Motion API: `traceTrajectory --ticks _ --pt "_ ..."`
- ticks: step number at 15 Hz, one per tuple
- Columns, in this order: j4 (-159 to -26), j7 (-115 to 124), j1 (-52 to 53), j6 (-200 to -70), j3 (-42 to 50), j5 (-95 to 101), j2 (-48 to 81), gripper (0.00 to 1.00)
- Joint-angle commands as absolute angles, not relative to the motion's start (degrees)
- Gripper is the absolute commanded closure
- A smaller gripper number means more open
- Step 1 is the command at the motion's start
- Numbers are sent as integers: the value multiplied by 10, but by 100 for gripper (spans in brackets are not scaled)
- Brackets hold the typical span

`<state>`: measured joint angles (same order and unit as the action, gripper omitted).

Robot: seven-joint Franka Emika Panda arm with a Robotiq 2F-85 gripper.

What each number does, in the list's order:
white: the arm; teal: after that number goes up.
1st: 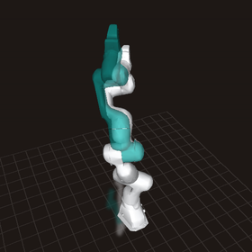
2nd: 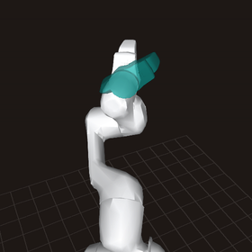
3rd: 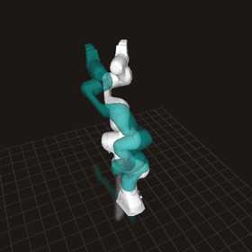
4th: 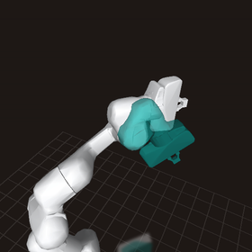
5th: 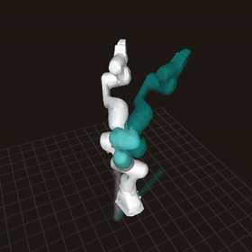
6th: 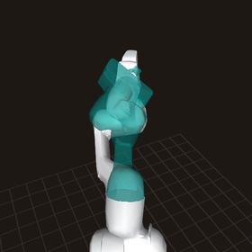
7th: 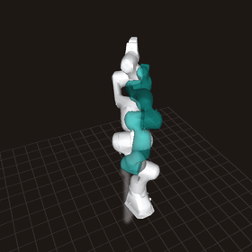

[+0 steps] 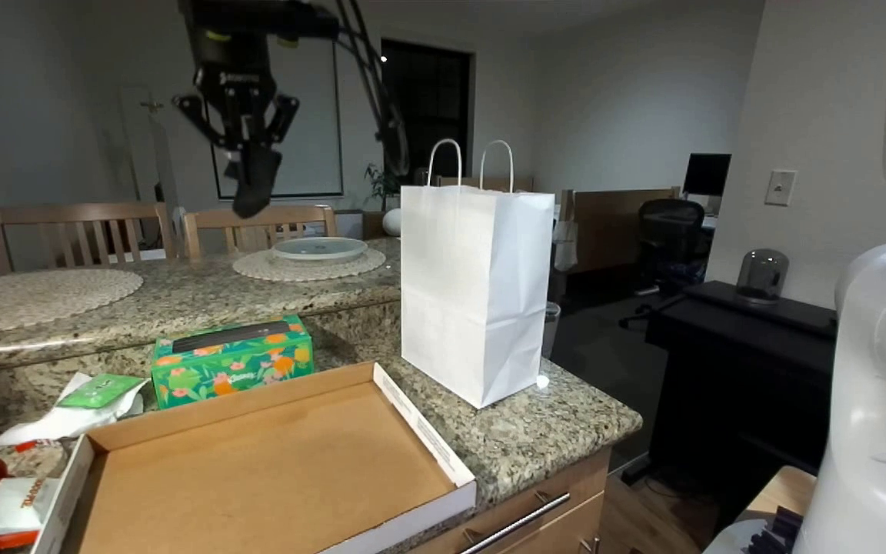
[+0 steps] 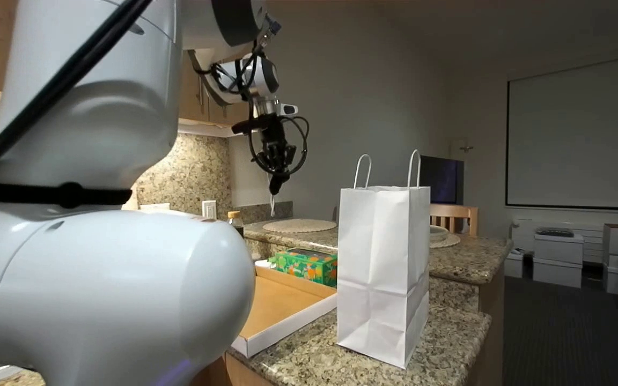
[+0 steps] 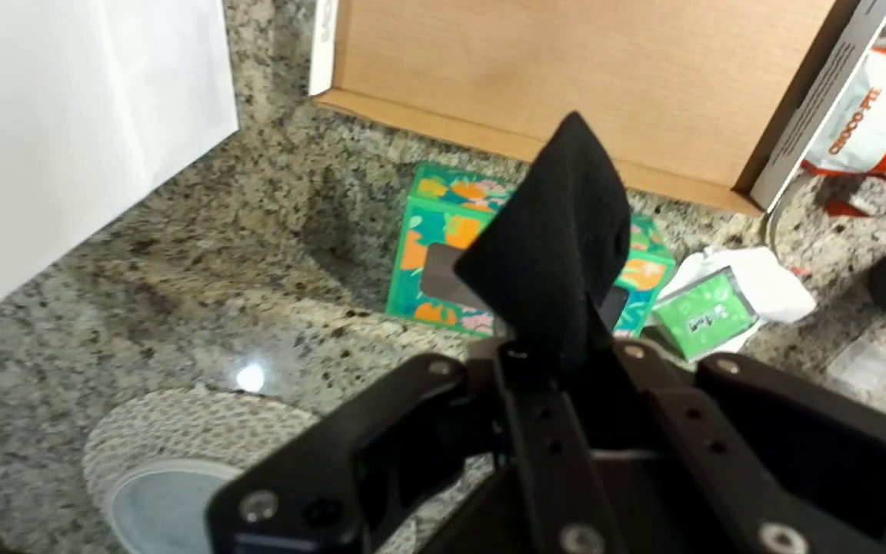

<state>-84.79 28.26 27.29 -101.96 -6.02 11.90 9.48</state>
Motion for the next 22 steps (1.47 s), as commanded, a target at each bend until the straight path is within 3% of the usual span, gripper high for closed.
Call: traceTrajectory --ticks 1,4,9,15,22 --pt "-863 258 202 -995 -71 85 15 90" --pt "-859 241 141 -984 -56 41 -37 90" --pt "-865 185 94 -967 43 -18 -111 91" --pt "-866 30 -30 -889 110 -53 -128 91" --pt "-883 -22 -37 -862 80 -20 -104 91"
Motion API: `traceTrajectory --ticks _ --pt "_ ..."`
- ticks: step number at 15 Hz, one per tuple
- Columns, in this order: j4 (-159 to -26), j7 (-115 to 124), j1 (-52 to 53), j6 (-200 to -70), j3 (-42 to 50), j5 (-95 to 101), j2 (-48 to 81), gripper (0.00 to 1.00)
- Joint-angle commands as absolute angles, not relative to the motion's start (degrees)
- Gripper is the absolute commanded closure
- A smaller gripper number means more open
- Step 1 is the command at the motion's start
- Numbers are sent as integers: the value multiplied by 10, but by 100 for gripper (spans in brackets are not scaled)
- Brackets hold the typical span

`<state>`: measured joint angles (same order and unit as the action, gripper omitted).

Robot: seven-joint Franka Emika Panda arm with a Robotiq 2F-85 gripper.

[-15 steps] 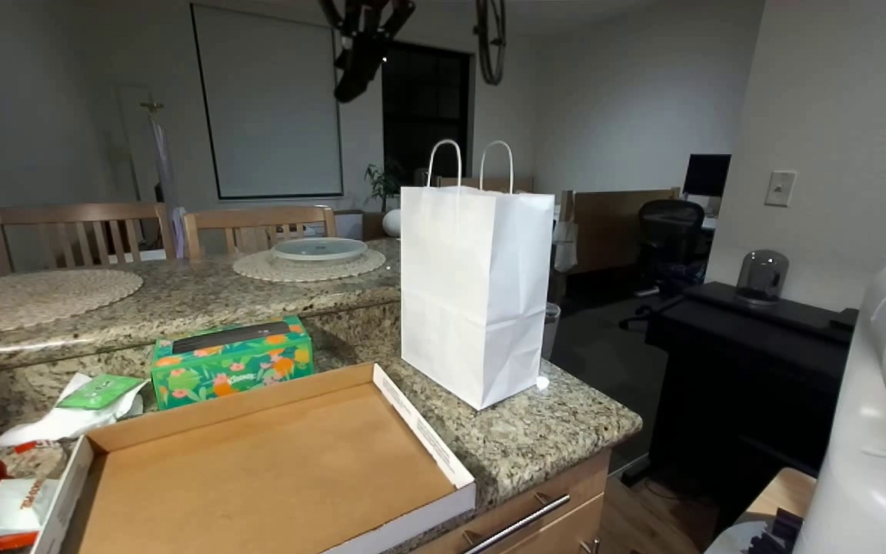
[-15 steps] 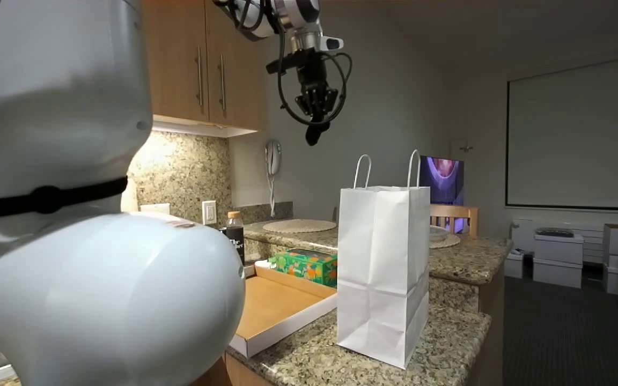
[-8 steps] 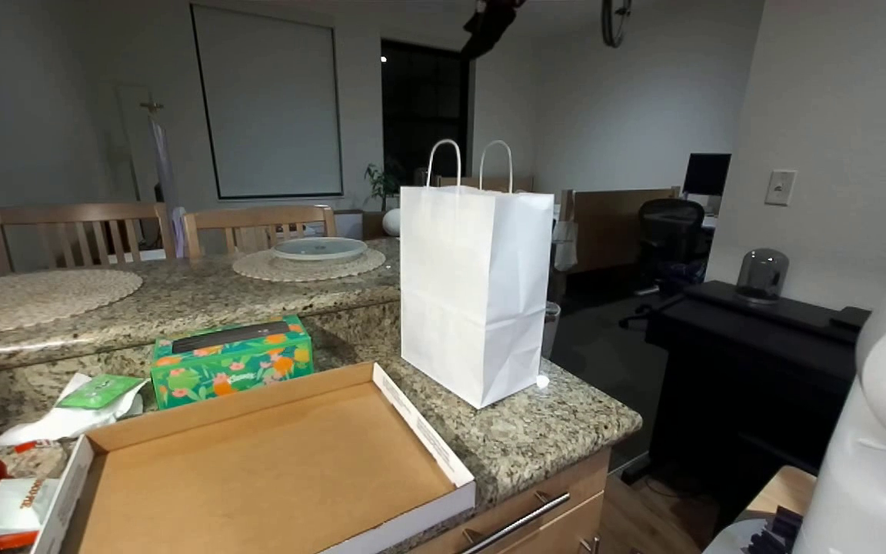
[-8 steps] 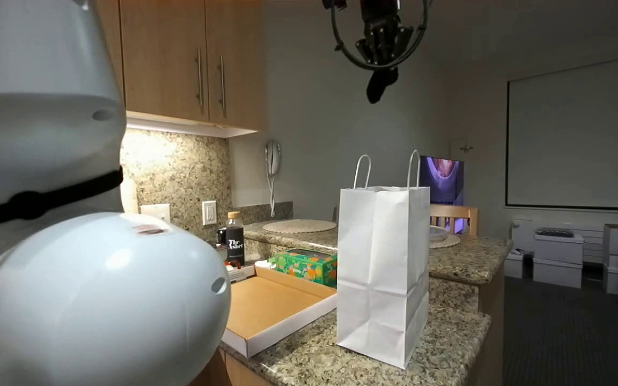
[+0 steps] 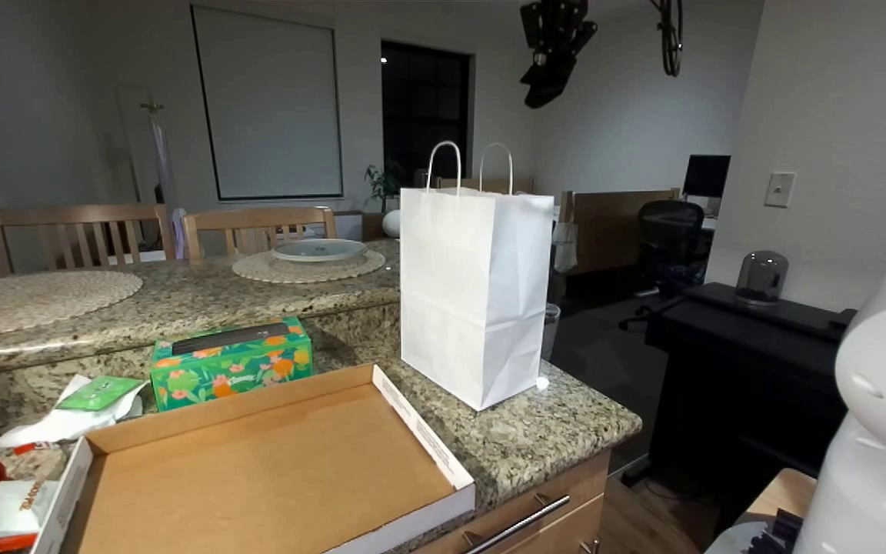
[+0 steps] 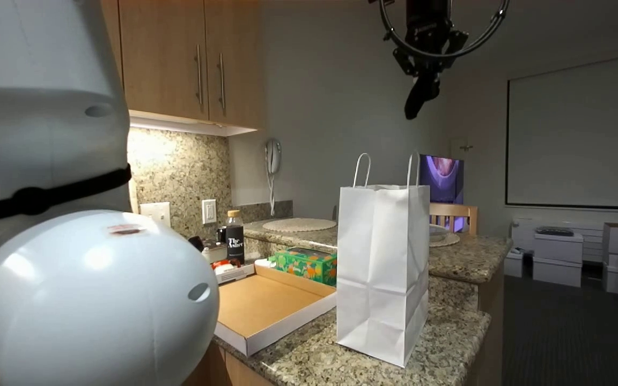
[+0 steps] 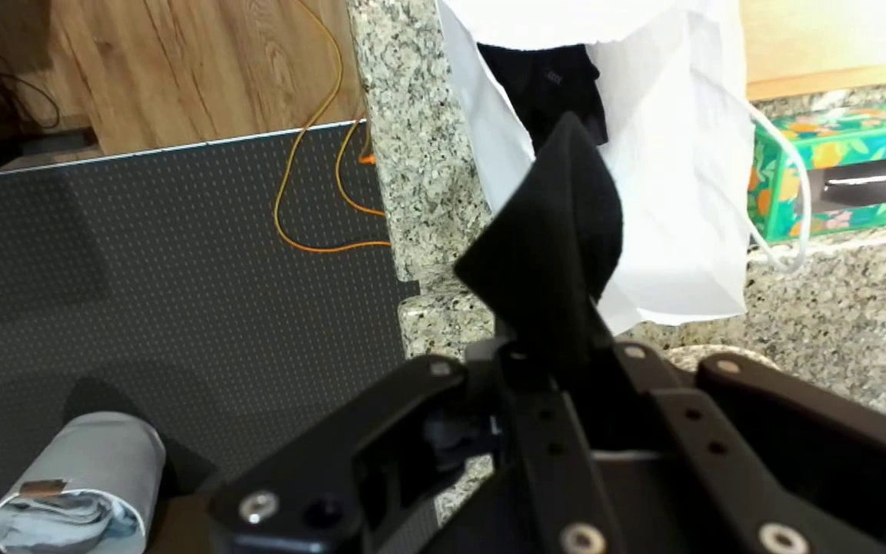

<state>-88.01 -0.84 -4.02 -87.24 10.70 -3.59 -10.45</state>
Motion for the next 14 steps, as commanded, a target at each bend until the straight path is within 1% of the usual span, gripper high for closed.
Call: traceTrajectory --ticks 1,6,7,8,14 --pt "-883 -19 -34 -863 70 -17 -102 91" --pt "-873 22 -16 -862 23 -6 -71 92" --pt "-871 35 -16 -861 19 -5 -64 60" --pt "-863 51 -18 -857 18 -9 -54 60" --pt "-832 55 -20 -848 22 -23 -33 23"
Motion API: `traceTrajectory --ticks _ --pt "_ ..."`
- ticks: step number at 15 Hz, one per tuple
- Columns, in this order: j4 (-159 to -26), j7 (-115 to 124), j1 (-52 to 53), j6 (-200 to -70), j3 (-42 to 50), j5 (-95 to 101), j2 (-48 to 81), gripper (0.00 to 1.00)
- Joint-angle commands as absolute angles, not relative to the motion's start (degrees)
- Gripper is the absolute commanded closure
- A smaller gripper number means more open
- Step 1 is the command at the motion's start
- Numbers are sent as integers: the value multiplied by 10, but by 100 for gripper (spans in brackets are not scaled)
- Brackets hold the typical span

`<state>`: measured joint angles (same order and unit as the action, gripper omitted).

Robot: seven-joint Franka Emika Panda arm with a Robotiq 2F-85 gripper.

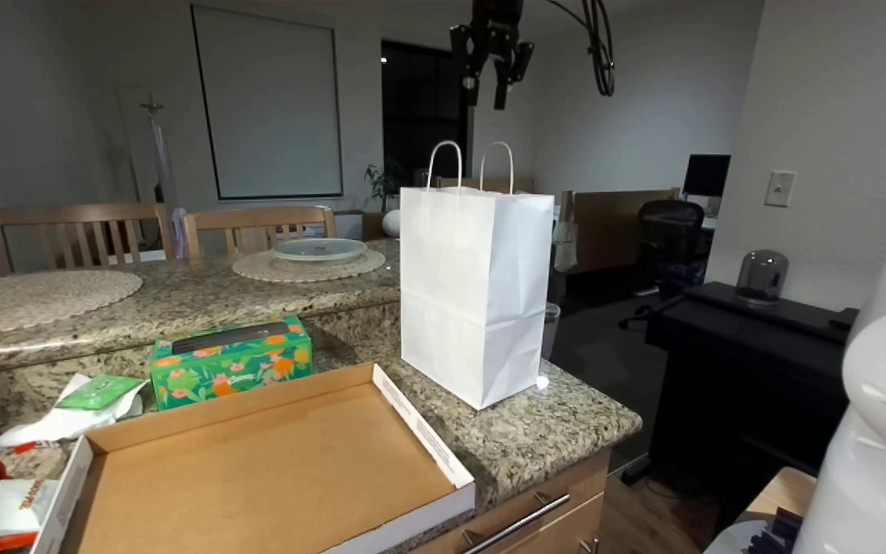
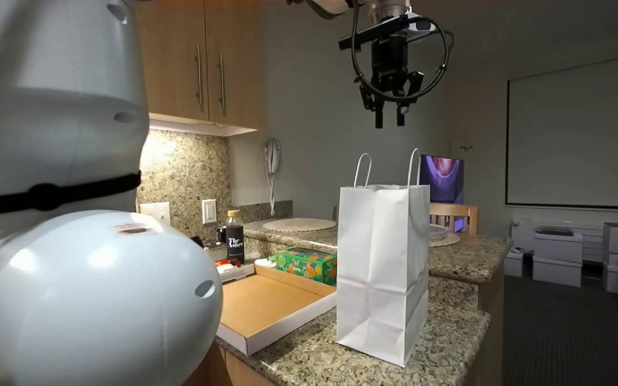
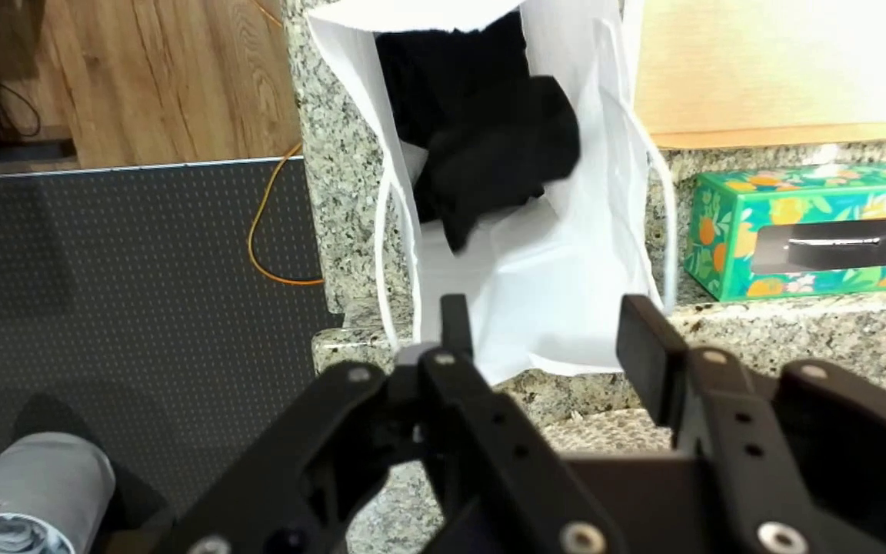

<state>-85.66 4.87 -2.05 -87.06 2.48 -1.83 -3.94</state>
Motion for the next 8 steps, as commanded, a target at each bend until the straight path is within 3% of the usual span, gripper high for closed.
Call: traceTrajectory --ticks 1,4,8 --pt "-830 50 -17 -845 19 -22 -34 15" --pt "-825 31 6 -826 -6 -10 -48 1" --pt "-833 33 52 -809 -57 0 -72 0"
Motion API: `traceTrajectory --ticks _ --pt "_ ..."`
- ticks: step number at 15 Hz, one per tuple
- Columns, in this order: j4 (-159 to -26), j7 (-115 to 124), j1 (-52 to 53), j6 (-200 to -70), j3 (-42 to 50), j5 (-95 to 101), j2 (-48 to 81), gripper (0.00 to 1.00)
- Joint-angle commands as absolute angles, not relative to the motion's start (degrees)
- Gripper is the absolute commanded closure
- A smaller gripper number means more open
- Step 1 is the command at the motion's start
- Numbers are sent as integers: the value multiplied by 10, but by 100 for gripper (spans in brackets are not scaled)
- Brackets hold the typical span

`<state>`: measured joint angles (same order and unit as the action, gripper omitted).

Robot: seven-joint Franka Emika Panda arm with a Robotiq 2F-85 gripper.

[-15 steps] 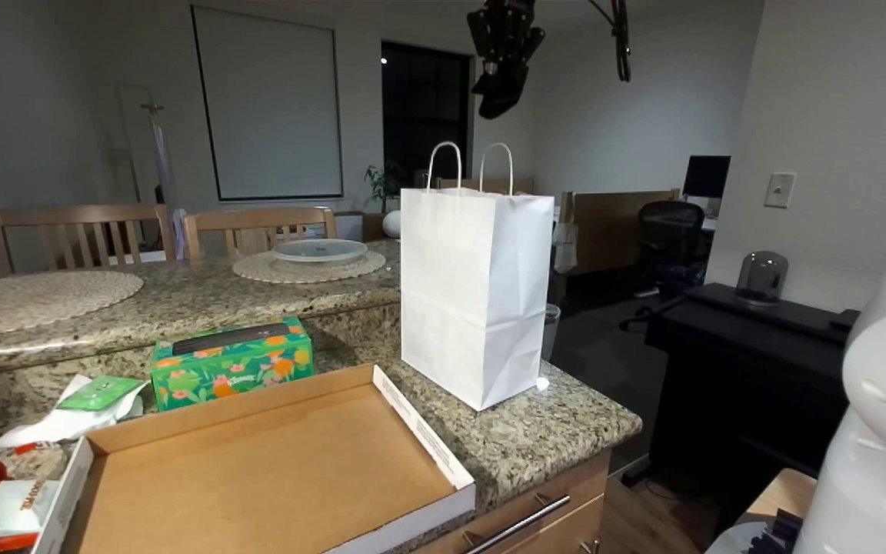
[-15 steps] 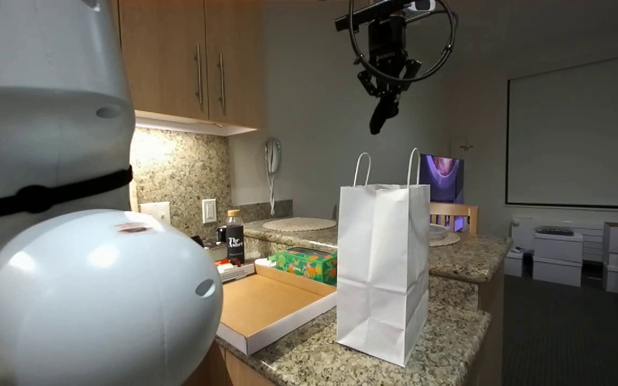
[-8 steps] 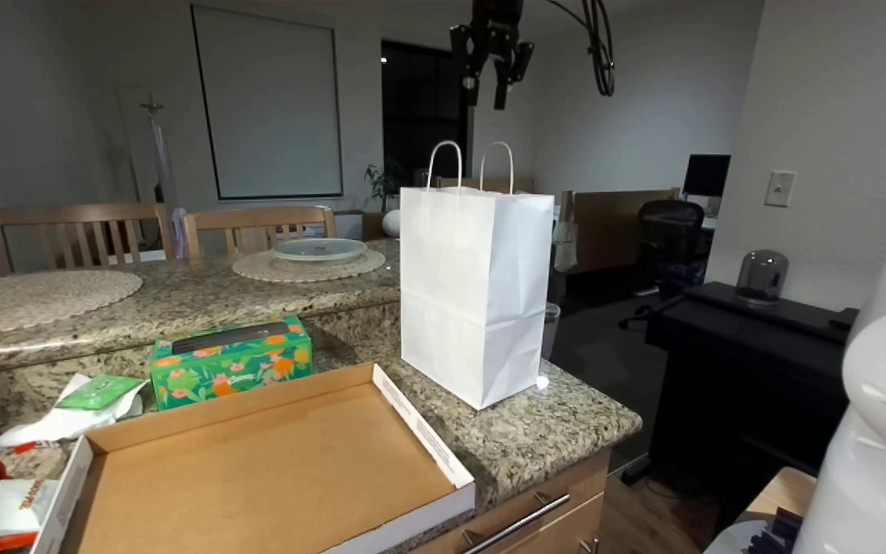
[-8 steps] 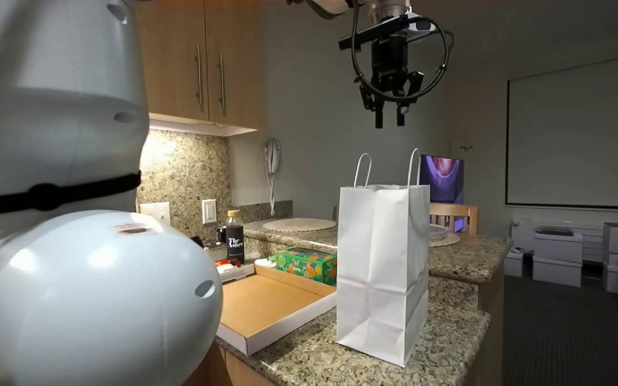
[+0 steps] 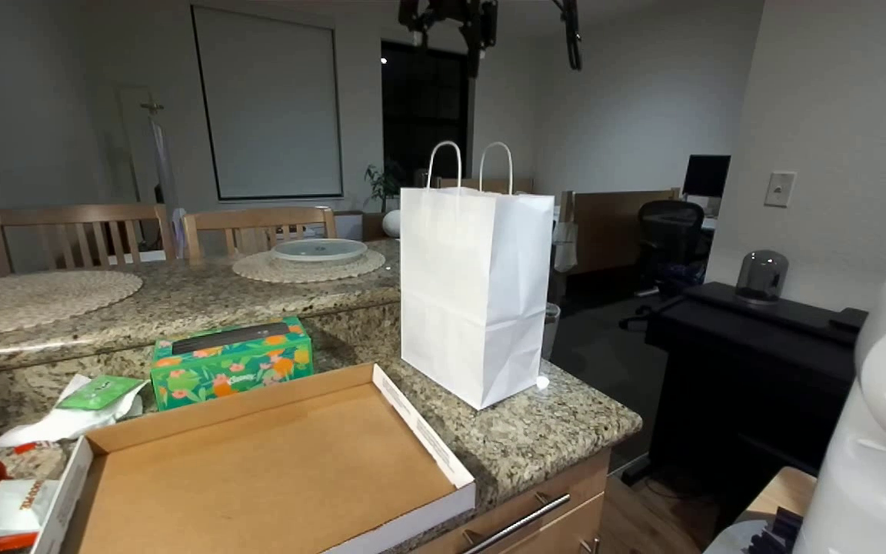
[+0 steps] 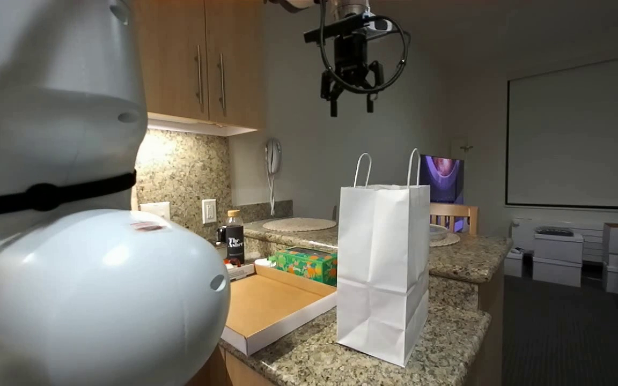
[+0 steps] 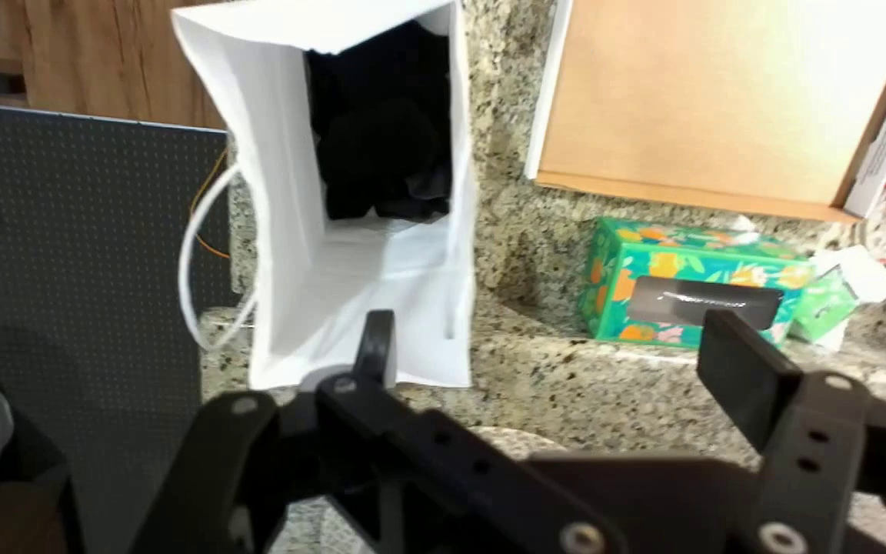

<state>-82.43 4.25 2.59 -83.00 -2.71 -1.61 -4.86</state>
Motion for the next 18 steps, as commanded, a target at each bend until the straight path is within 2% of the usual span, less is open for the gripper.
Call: traceTrajectory --ticks 1,4,7,15,18 --pt "-835 42 65 -806 -72 -2 -74 0" --pt "-854 70 100 -805 -113 -15 -75 0" --pt "-933 150 120 -860 -137 -52 -78 0" --pt "-1213 402 136 -1165 -173 -116 -103 0" --pt "-1284 431 139 -1228 -176 -102 -118 0"
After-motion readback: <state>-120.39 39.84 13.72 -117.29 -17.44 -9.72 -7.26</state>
